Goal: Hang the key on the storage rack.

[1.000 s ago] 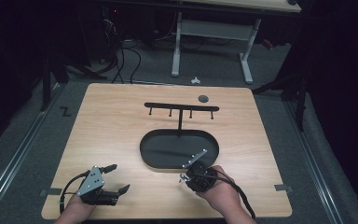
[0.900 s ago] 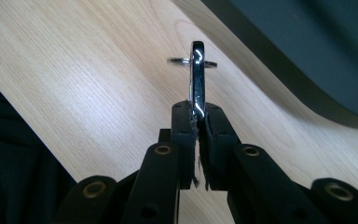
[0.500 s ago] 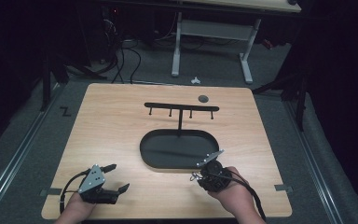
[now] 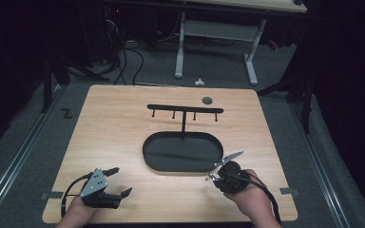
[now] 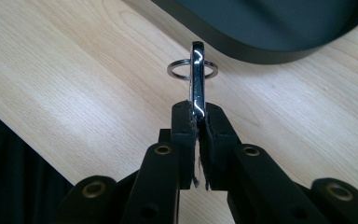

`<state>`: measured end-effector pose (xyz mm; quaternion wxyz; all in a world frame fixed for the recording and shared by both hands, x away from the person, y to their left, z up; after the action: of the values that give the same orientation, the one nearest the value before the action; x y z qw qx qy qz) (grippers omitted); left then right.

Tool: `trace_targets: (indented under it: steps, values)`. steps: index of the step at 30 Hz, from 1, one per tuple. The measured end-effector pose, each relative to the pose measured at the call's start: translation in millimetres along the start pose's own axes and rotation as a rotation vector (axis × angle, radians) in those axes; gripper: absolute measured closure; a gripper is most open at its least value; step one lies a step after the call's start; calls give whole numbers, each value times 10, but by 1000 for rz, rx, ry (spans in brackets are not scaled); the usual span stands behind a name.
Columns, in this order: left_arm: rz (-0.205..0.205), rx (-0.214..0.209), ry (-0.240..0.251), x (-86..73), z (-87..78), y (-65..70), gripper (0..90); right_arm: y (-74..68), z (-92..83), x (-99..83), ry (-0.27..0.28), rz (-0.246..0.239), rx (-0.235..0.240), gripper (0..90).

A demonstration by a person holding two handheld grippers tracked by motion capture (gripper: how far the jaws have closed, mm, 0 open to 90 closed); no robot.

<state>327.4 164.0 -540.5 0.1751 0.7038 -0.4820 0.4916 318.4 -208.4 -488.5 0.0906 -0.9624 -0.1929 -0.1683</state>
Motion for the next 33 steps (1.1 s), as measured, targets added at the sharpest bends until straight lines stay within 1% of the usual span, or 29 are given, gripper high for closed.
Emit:
trace_targets:
  steps: [1, 2, 3, 4, 7, 8, 11, 14, 18, 19, 22, 25, 26, 28, 33]
  values:
    - [2, -3, -2, 0, 0, 3, 152, 13, -6, -7, -1, 8, -3, 845]
    - [3, -5, -2, 0, 0, 5, 152, 36, -9, -11, 1, 4, -4, 845]
    - [4, -5, 0, 1, 0, 7, 152, 44, -14, -19, -2, 16, -8, 845]
    - [4, -6, 0, 1, 0, 7, 152, 69, -16, -21, 0, 10, -8, 845]
    - [3, -7, -1, 1, 0, 7, 152, 114, -34, -36, 0, 32, -13, 845]
    - [2, -9, 0, 1, 0, 7, 152, 135, -44, -34, 2, 31, -19, 845]
    - [0, -10, 3, 1, 0, 8, 152, 181, -84, -26, 7, 52, -26, 845]
    - [4, -13, 5, 2, -2, 10, 152, 223, -129, -5, 14, 58, -35, 845]
    - [3, -14, 4, 2, 0, 11, 153, 264, -199, 41, 27, 70, -46, 845]
    - [2, -16, 3, 2, 1, 11, 153, 279, -236, 74, 37, 72, -47, 845]
    - [2, -20, -4, 0, 6, 13, 152, 290, -272, 107, 43, 80, -54, 845]
    - [6, -24, -6, 1, 10, 20, 153, 318, -323, 162, 54, 89, -71, 846]
    - [7, -24, -7, 1, 11, 21, 152, 332, -344, 185, 56, 84, -76, 846]
    - [9, -27, -7, 1, 12, 25, 153, 335, -375, 215, 57, 91, -77, 845]
    - [6, -28, -6, 1, 10, 21, 152, 335, -460, 314, 53, 85, -86, 845]
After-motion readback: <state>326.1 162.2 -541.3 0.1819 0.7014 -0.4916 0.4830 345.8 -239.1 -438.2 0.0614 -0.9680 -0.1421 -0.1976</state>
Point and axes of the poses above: each handheld gripper's, and its own axes: z roughly forward along the jaws, x roughly out of its top, y roughly to its right, the point moved 5 cm from there along z, roughly forward along the jaws, and after that the axes turned 12 degrees about z, right-handed, at the moved point
